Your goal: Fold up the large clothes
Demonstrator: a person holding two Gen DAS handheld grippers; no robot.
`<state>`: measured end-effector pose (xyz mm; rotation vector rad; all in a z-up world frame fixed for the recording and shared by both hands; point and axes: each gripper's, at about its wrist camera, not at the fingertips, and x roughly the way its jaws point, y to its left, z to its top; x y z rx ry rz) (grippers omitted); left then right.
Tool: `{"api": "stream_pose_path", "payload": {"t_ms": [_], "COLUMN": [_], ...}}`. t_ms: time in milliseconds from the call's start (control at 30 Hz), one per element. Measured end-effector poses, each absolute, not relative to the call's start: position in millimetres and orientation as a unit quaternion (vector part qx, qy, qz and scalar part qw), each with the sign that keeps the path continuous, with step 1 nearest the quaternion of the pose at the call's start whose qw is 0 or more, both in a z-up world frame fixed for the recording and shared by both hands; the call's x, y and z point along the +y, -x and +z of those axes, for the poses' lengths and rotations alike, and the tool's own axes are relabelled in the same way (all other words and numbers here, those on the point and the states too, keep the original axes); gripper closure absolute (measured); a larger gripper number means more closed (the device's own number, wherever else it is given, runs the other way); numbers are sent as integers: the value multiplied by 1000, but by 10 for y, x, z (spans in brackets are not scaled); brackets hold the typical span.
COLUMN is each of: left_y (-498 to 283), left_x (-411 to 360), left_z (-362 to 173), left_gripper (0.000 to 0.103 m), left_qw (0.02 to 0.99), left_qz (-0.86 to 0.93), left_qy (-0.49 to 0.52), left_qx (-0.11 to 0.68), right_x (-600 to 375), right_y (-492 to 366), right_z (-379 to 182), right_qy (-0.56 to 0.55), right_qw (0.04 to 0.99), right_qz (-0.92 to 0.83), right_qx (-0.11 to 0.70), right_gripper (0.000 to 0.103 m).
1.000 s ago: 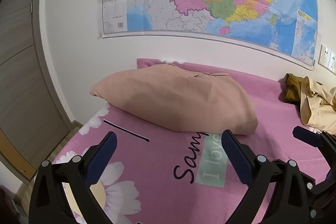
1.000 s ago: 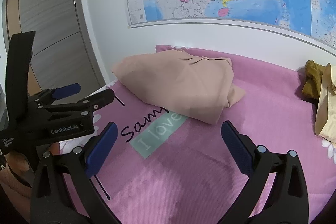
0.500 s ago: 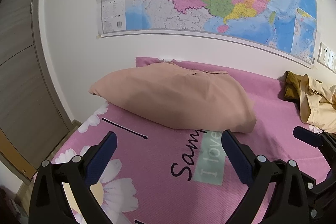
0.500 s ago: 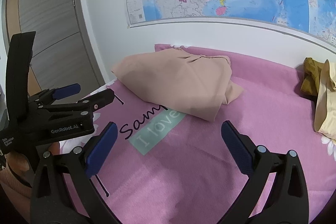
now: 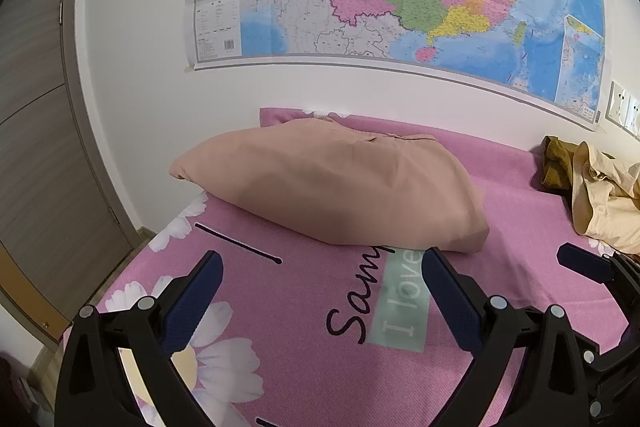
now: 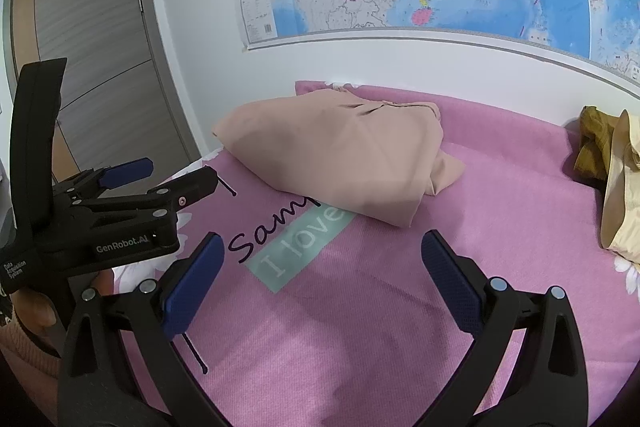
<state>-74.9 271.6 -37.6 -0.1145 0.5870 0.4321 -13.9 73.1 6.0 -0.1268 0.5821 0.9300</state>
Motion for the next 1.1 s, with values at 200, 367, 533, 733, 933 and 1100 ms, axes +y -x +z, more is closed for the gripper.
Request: {"api": "stream_pose_path", "payload": {"t_ms": [200, 367, 533, 733, 933, 1100], "left_y": [758, 754, 749, 745, 744, 740], "left_x": [2718, 2717, 2717, 2720, 2711, 2713], "left_z": [-378, -383, -383, -383, -383, -380], "left_gripper": [7, 7, 7, 7, 7, 7], "left_qw": [933, 932, 932, 933, 932, 932], "left_qz": [212, 211, 211, 210, 209, 208], "left_qy": [55, 55, 54, 53, 53, 52], "left_qx": [287, 289, 289, 289, 290, 290], "right_x": [737, 739, 739, 734, 742, 740], "right_y": [125, 121, 118, 116, 122, 119], "right_z": [51, 53, 53, 58, 55, 64], "right_qy": [61, 60, 59, 57, 59, 60], "right_qw": [851, 850, 850, 851, 851, 851], "right_qz": [442, 443, 443, 442, 442, 441], "right_qx": [278, 279, 279, 278, 278, 278], "right_gripper": [6, 6, 6, 6, 6, 6]}}
